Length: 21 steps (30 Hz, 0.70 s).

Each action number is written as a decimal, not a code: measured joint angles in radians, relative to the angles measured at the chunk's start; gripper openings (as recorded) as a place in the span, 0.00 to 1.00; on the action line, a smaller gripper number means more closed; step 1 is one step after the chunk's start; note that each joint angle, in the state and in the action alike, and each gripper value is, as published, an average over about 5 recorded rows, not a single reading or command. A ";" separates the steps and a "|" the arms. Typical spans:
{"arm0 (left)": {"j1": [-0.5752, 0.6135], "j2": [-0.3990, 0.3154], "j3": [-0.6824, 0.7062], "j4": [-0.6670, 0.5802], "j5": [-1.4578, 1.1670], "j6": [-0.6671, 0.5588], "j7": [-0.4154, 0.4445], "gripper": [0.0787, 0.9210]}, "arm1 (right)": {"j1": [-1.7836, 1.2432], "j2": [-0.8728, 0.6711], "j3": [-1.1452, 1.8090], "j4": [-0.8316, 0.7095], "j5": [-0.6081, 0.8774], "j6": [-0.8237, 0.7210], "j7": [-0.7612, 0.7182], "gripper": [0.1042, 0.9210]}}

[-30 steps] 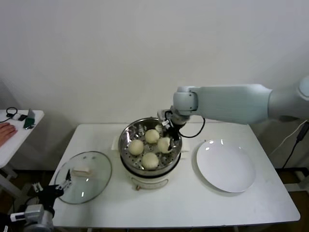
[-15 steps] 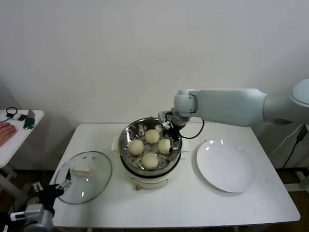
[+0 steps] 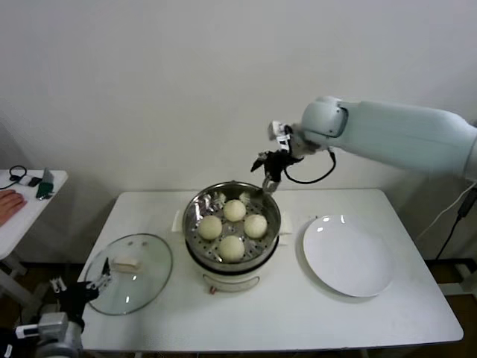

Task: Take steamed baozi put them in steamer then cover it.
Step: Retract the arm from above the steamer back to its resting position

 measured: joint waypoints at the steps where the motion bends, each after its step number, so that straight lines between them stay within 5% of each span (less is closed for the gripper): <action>1: -0.001 0.000 0.002 0.001 0.001 -0.001 0.000 0.88 | -0.029 -0.019 0.042 0.009 -0.001 0.001 0.042 0.88; 11: -0.015 0.011 0.021 0.013 0.019 -0.039 0.010 0.88 | -0.480 -0.203 0.553 0.135 -0.043 0.038 0.442 0.88; 21: -0.020 0.022 0.056 0.005 0.038 -0.058 0.028 0.88 | -1.134 -0.307 1.152 0.263 -0.146 0.195 0.592 0.88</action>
